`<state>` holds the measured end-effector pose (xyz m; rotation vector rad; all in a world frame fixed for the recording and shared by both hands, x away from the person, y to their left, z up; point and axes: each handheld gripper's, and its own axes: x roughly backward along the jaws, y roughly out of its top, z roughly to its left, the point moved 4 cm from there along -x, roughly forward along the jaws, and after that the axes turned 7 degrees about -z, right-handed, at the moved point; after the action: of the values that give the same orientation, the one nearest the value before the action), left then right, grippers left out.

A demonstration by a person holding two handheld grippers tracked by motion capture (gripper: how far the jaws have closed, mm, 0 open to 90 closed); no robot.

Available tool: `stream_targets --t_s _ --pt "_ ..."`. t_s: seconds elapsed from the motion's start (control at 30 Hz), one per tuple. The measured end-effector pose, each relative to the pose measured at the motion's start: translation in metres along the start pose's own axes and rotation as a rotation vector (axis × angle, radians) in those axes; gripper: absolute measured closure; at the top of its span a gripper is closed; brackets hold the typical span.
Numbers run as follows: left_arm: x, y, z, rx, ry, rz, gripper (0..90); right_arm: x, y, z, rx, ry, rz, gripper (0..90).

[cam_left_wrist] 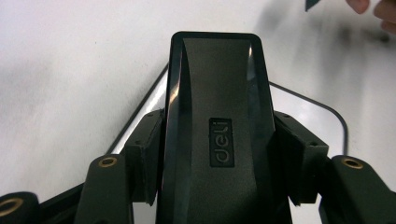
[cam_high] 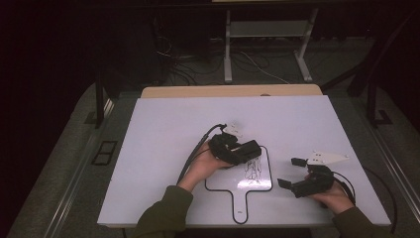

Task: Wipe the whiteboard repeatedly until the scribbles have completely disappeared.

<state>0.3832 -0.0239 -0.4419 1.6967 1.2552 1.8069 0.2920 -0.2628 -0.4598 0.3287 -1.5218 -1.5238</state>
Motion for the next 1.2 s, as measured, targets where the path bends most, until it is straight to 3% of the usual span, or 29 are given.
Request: stream_targets --t_s 0.13,0.27,0.33,0.37,0.47,0.53,0.57,0.63,0.77,0.8,0.9,0.93,1.1,1.2 --pt "-0.011 0.003 0.001 0.007 -0.004 0.008 39.5 0.000 0.000 0.000 0.000 0.000 0.002 0.0" --pt "-0.019 0.006 0.005 -0.027 0.002 0.038 39.5 0.001 0.001 0.000 0.001 -0.003 -0.005 0.0" --pt "-0.024 0.007 0.007 -0.024 0.006 0.039 39.5 0.002 0.001 -0.001 0.000 -0.003 -0.007 0.0" --pt "-0.030 0.008 0.006 0.003 0.020 0.012 39.5 0.001 0.001 -0.001 0.000 -0.004 -0.007 0.0" --pt "-0.032 0.009 0.008 -0.031 0.018 0.046 39.5 0.001 0.001 -0.001 0.001 -0.003 -0.006 0.0" --pt "-0.035 0.009 0.009 -0.035 0.018 0.047 39.5 0.001 0.001 -0.001 0.001 -0.003 -0.007 0.0" --pt "-0.036 0.009 0.008 -0.014 0.019 0.046 39.5 0.001 0.001 -0.001 0.000 -0.003 -0.008 0.0" --pt "-0.039 0.008 0.011 -0.033 0.021 0.053 39.5 0.002 0.001 0.000 -0.003 -0.003 -0.009 0.0" --pt "-0.044 0.006 0.009 0.013 0.033 0.028 39.5 0.002 0.001 -0.001 -0.003 -0.001 -0.012 0.0" --pt "-0.042 0.006 0.013 -0.037 0.019 0.062 39.5 0.002 0.001 -0.001 -0.002 0.000 -0.012 0.0" --pt "-0.045 0.005 0.011 -0.026 0.024 0.055 39.5 0.002 0.001 -0.001 -0.004 -0.002 -0.008 0.0" --pt "-0.044 0.005 0.012 -0.049 0.024 0.076 39.5 0.002 0.001 -0.001 -0.002 -0.002 -0.011 0.0" --pt "-0.046 0.005 0.012 -0.045 0.026 0.060 39.5 0.002 0.001 -0.001 -0.002 -0.002 -0.010 0.0" --pt "-0.046 0.004 0.013 -0.068 0.024 0.074 39.5 0.002 0.001 -0.001 -0.003 -0.003 -0.009 0.0"
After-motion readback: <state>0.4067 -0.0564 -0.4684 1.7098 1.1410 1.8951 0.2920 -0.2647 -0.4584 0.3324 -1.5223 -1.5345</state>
